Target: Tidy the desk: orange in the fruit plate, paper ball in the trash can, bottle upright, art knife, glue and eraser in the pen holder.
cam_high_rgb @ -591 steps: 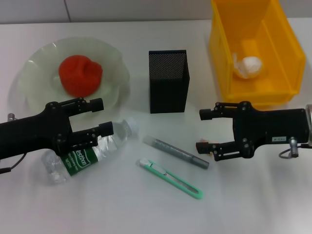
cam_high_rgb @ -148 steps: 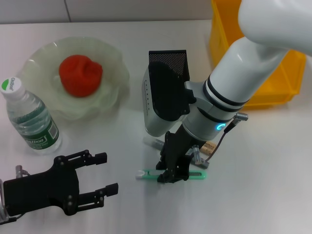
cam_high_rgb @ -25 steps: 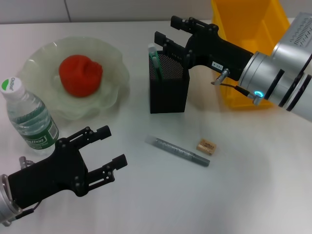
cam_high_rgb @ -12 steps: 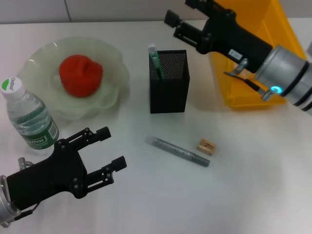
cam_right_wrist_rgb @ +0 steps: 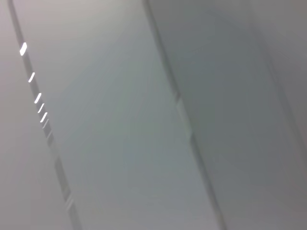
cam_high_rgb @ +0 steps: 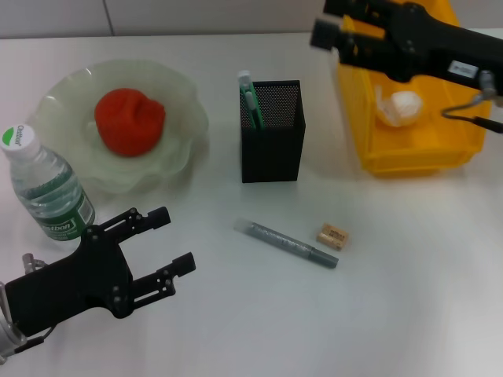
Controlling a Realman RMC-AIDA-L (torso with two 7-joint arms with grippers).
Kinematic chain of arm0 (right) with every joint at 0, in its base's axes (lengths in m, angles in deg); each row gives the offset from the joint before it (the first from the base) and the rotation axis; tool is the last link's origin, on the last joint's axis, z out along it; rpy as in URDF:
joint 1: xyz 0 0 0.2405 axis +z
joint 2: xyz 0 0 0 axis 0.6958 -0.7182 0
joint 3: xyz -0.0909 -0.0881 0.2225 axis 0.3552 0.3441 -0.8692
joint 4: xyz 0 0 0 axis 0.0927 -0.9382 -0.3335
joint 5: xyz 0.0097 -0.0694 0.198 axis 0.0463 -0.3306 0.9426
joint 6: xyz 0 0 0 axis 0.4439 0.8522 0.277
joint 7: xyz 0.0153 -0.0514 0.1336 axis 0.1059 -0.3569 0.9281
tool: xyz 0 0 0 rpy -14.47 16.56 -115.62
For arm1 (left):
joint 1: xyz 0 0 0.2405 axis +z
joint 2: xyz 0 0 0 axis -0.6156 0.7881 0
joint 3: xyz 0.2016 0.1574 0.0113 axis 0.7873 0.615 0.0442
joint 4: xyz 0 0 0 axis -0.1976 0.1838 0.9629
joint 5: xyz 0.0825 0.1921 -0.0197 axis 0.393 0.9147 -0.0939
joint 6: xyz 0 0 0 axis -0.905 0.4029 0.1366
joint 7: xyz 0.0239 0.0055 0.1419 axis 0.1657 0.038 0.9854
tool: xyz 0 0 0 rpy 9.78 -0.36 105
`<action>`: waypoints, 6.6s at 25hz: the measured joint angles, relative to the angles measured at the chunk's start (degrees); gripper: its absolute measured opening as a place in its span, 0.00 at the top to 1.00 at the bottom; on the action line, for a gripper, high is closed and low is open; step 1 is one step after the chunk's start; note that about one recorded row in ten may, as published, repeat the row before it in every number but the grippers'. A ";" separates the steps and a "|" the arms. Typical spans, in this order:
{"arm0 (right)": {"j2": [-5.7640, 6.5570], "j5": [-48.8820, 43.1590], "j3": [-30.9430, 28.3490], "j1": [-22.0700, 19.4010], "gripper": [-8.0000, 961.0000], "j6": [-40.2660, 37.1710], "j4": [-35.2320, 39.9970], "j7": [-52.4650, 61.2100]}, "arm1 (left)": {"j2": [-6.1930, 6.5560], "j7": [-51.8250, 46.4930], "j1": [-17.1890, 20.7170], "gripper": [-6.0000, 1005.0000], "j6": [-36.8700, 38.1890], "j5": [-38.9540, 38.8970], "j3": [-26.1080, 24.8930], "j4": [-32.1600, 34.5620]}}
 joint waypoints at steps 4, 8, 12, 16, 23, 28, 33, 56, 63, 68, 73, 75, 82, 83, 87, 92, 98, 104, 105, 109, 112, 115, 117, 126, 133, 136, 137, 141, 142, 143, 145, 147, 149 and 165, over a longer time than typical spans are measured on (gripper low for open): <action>2.78 -13.53 -0.20 2.15 0.21 -4.72 8.92 13.51 | 0.22 -0.03 0.00 0.25 -1.12 0.00 0.00 0.44; 3.64 -23.33 -0.22 5.04 0.21 -8.24 13.12 19.13 | 0.33 -0.09 -0.15 0.25 -1.94 0.00 0.00 0.69; 3.79 -35.89 0.36 8.68 0.21 -11.92 17.07 22.38 | 0.35 -0.17 -0.34 0.25 -2.16 -0.01 0.02 0.69; 2.96 -46.75 1.22 11.99 0.21 -13.43 18.96 23.66 | 0.31 -0.22 -0.49 0.25 -2.20 -0.02 0.03 0.69; 0.57 -57.28 8.91 16.12 0.21 -12.09 19.52 25.11 | 0.27 -1.78 -0.73 0.25 -3.37 -0.05 0.11 0.68; -2.01 -62.09 12.64 16.81 0.21 -8.71 20.45 25.26 | 0.26 -1.80 -0.73 0.25 -3.74 -0.06 0.12 0.68; -2.11 -62.28 17.23 17.18 0.22 -5.36 19.00 26.59 | 0.32 -2.45 -0.70 0.25 -4.13 -0.05 0.12 0.68; -2.50 -59.54 28.58 17.96 0.23 6.20 11.90 26.78 | -0.15 -2.50 -0.71 0.25 -5.09 0.04 0.21 0.68; -2.52 -59.20 29.66 18.02 0.43 8.07 10.94 26.84 | -0.15 -2.50 -0.71 0.25 -5.17 0.04 0.21 0.68; -2.56 -58.49 32.31 17.99 0.43 9.99 9.88 26.88 | -0.15 -2.50 -0.88 0.25 -5.17 0.04 0.20 0.68; -2.58 -57.98 32.65 17.82 0.42 10.76 9.80 26.90 | -0.15 -2.50 -0.95 0.25 -5.17 0.04 0.20 0.68; -2.58 -57.95 32.86 17.84 0.43 11.01 9.24 26.92 | -0.15 -2.50 -1.00 0.25 -5.17 0.04 0.20 0.68; -2.58 -57.94 33.82 17.93 0.43 11.98 8.77 27.03 | -0.15 -2.43 -1.16 0.25 -5.15 0.04 0.20 0.68; -2.58 -57.94 33.93 17.94 0.43 12.13 8.67 27.07 | -0.15 -2.43 -1.16 0.25 -5.15 0.04 0.20 0.68; -2.58 -57.94 34.06 17.95 0.43 12.27 8.53 27.19 | -0.15 -2.42 -1.24 0.25 -5.15 0.04 0.20 0.68; -2.58 -57.94 34.62 17.99 0.51 12.28 8.55 27.50 | -0.15 -2.41 -1.35 0.25 -5.15 0.04 0.20 0.68; -2.58 -57.94 34.25 17.85 0.60 12.36 9.03 27.72 | -0.15 -2.41 -1.34 0.25 -5.15 0.04 0.20 0.68; -2.35 -56.25 31.76 16.71 0.74 9.00 13.71 28.32 | -0.15 -2.41 -1.32 0.25 -5.16 0.04 0.11 0.68; -2.35 -56.25 31.76 16.71 0.74 9.00 13.71 28.32 | -0.15 -2.41 -1.32 0.25 -5.16 0.04 0.11 0.68; -2.22 -53.42 23.13 16.31 0.74 2.12 18.97 28.22 | -0.15 -2.41 -1.32 0.25 -5.10 0.04 0.14 0.68; -2.03 -50.66 17.07 16.69 0.73 -1.34 21.29 28.15 | -0.15 -2.37 -1.32 0.25 -4.93 0.04 0.18 0.67; -2.00 -49.99 13.50 17.12 0.72 -2.30 22.37 28.32 | -0.15 -2.29 -1.32 0.25 -4.85 0.04 0.20 0.67; -1.99 -49.64 10.65 17.43 0.71 -1.73 23.20 29.14 | -0.15 -2.13 -1.30 0.25 -4.84 0.04 0.20 0.68; -1.96 -48.61 8.83 17.95 0.68 8.05 22.81 34.38 | -0.18 -1.97 -1.12 0.25 -4.98 0.04 0.02 0.68; -2.00 -49.99 13.81 18.85 0.65 14.41 19.52 35.54 | -0.32 -1.98 -1.25 0.25 -4.99 0.04 0.13 0.68; -2.14 -51.31 15.69 19.22 0.64 16.59 18.02 35.80 | -0.32 -2.06 -1.23 0.25 -4.91 0.04 0.02 0.68; -2.20 -51.56 16.16 19.38 0.64 17.25 17.46 35.81 | -0.32 -2.06 -1.23 0.25 -4.91 0.04 0.02 0.68; -2.22 -51.51 16.23 19.38 0.63 17.33 17.51 35.83 | -0.33 -2.09 -1.15 0.25 -4.80 0.04 -0.16 0.68; -2.22 -51.50 16.24 19.37 0.62 17.33 17.59 35.83 | -0.33 -2.09 -1.15 0.25 -4.80 0.04 -0.16 0.68; -2.23 -51.48 16.24 19.33 0.62 17.33 17.68 35.83 | -0.33 -2.08 -1.16 0.25 -4.82 0.04 -0.15 0.68; -2.23 -51.46 16.25 19.27 0.61 17.33 17.73 35.84 | -0.33 -2.03 -1.20 0.25 -4.84 0.04 -0.15 0.68; -2.24 -51.14 16.16 19.14 0.60 17.36 17.80 35.83 | -0.33 -2.02 -1.21 0.25 -4.83 0.04 -0.14 0.68; -2.21 -47.22 15.92 18.13 0.52 16.19 18.95 34.31 | -0.31 -2.01 -1.26 0.25 -4.94 0.04 0.02 0.68; -2.08 -46.58 20.75 17.86 0.22 -1.35 22.09 32.56 | 0.15 -1.88 -1.13 0.25 -5.12 0.71 2.60 1.94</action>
